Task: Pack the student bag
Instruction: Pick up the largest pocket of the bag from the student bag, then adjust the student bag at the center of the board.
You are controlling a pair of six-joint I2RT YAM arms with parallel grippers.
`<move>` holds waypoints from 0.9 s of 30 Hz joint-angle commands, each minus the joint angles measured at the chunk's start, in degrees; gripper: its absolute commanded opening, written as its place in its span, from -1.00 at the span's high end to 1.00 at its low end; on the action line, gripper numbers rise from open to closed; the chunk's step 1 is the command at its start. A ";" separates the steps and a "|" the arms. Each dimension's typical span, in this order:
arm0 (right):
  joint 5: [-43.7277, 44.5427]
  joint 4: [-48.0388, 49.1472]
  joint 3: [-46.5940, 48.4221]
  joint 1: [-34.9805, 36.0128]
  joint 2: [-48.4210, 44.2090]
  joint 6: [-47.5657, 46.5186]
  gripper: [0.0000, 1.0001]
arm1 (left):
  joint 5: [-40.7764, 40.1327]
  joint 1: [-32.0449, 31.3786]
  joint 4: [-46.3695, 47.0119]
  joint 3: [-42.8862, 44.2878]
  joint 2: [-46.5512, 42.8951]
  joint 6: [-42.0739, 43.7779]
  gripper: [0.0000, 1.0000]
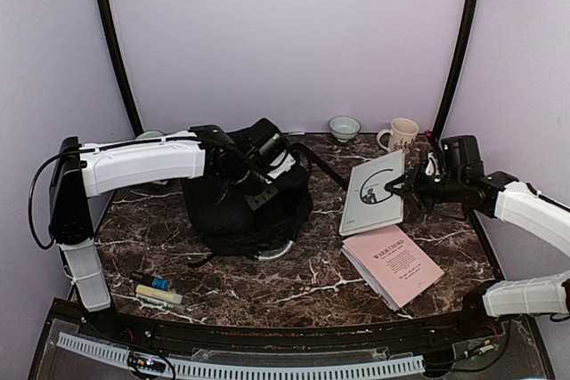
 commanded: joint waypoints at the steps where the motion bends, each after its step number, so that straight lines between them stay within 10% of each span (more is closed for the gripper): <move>1: -7.84 11.61 4.85 4.08 1.56 -0.72 1.00 | 2.57 0.89 2.49 5.49 -4.54 -3.43 1.00; 15: -15.22 15.88 13.04 14.99 13.23 -0.20 1.00 | 8.35 1.60 0.37 19.31 1.96 -8.34 1.00; 21: 2.55 -7.51 20.60 14.16 10.31 -5.67 1.00 | 3.58 3.29 -4.32 23.49 5.71 -10.55 1.00; 27: 0.05 -9.17 19.13 13.06 6.21 -3.83 1.00 | 4.80 4.47 -3.91 25.07 7.14 -11.95 1.00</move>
